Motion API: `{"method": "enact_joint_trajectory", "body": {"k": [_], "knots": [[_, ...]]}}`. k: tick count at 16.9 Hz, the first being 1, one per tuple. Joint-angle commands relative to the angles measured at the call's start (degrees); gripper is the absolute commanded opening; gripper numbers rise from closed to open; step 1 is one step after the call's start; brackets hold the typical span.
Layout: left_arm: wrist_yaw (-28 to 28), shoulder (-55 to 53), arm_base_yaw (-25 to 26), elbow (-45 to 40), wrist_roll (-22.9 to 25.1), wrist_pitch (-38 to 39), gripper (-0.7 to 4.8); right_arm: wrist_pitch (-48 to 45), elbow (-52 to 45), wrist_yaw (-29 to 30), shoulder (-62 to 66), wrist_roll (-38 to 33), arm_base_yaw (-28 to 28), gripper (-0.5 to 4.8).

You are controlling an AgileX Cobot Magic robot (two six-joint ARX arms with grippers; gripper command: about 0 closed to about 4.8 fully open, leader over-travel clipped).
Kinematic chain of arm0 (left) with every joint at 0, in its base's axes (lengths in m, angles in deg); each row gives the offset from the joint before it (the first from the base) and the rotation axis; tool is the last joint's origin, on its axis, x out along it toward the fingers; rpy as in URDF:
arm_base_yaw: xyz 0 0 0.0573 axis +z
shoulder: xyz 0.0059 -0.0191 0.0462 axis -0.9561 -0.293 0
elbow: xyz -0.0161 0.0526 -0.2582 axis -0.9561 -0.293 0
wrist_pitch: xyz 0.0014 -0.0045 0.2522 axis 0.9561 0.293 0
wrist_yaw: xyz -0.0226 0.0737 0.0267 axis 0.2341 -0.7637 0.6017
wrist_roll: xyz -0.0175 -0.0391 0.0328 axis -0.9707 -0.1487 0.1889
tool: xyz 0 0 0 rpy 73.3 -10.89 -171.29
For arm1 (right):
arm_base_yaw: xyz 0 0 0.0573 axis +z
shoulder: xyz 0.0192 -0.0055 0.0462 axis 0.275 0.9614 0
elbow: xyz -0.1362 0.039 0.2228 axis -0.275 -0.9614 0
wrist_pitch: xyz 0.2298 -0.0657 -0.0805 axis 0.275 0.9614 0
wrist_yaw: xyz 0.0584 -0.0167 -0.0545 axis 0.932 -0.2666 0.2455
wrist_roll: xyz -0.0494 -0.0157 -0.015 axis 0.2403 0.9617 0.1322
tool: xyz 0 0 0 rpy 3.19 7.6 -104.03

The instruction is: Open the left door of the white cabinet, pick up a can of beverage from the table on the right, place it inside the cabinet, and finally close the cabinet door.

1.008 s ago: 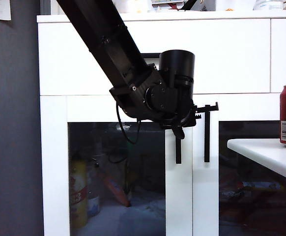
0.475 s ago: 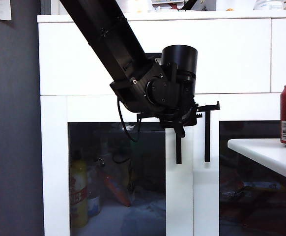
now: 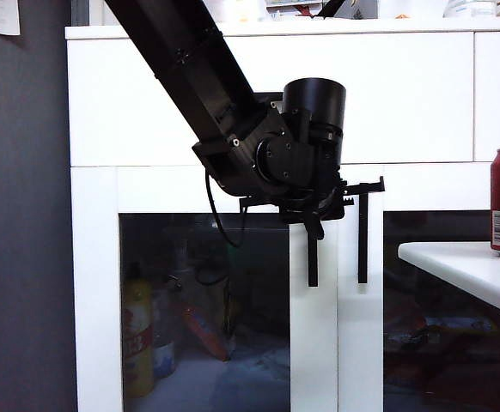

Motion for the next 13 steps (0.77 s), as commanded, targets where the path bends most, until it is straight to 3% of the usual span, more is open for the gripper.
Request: {"method": "enact_joint_trajectory", "body": {"k": [1, 7, 13], "knots": [[2.6, 0.8, -1.5, 0.2, -1.0, -1.9, -0.05, -1.3, 0.3, 0.3, -0.7, -2.4, 0.0, 4.79], [2.6, 0.7, -1.7, -0.5, -1.0, -1.1, -0.05, -1.1, 0.3, 0.3, -2.5, -2.4, 0.0, 4.79], [2.6, 1.7, -2.7, -10.1, -1.0, -0.9, -0.05, 0.5, 0.2, 0.3, -2.4, -1.9, 0.1, 4.79]]}}
